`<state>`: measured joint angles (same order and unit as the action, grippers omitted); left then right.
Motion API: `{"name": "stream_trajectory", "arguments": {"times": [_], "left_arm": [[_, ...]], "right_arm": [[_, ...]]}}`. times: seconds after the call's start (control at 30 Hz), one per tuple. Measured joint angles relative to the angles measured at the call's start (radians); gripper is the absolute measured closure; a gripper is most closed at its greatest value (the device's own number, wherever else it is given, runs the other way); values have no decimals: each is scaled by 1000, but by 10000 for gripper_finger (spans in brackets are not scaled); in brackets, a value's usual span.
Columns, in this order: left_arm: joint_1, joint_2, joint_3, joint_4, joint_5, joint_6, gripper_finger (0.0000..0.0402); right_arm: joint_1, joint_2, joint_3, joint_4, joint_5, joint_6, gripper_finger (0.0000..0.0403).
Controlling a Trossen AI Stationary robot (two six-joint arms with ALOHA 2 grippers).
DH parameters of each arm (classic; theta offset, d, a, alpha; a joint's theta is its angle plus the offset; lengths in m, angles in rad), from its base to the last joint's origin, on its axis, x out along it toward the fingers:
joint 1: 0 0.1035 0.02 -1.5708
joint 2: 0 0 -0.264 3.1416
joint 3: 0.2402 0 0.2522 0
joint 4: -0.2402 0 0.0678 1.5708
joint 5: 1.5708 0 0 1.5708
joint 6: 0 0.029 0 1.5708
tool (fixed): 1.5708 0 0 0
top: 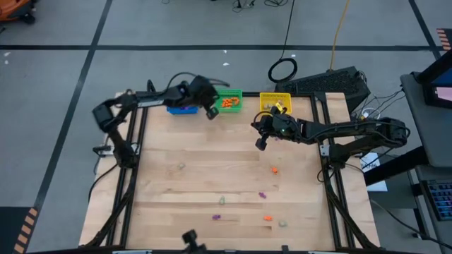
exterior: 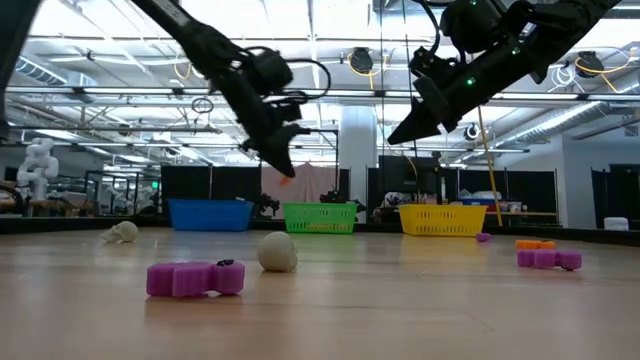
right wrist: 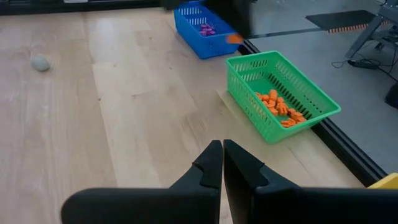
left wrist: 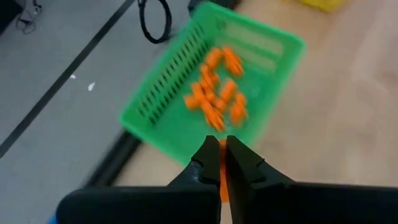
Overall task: Sort Halloween decoration
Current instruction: Put the orange skeleton toy into the green basket
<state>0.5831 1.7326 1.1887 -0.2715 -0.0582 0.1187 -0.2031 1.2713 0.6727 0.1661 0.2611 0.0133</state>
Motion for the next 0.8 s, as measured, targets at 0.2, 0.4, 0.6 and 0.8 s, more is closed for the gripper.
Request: {"name": "stream_trajectory", "arguments": {"times": [0.2, 0.4, 0.6, 0.8], "left_arm": [[67, 183, 199, -61, 68, 3, 402], [86, 322, 326, -118, 111, 25, 401], [85, 371, 356, -130, 105, 45, 399], [84, 366, 358, -131, 84, 43, 334]], "right_arm": [[2, 0, 0, 0, 0, -4, 403], [2, 0, 0, -1, 0, -6, 403], [2, 0, 0, -2, 0, -6, 403], [2, 0, 0, -4, 0, -6, 403]]}}
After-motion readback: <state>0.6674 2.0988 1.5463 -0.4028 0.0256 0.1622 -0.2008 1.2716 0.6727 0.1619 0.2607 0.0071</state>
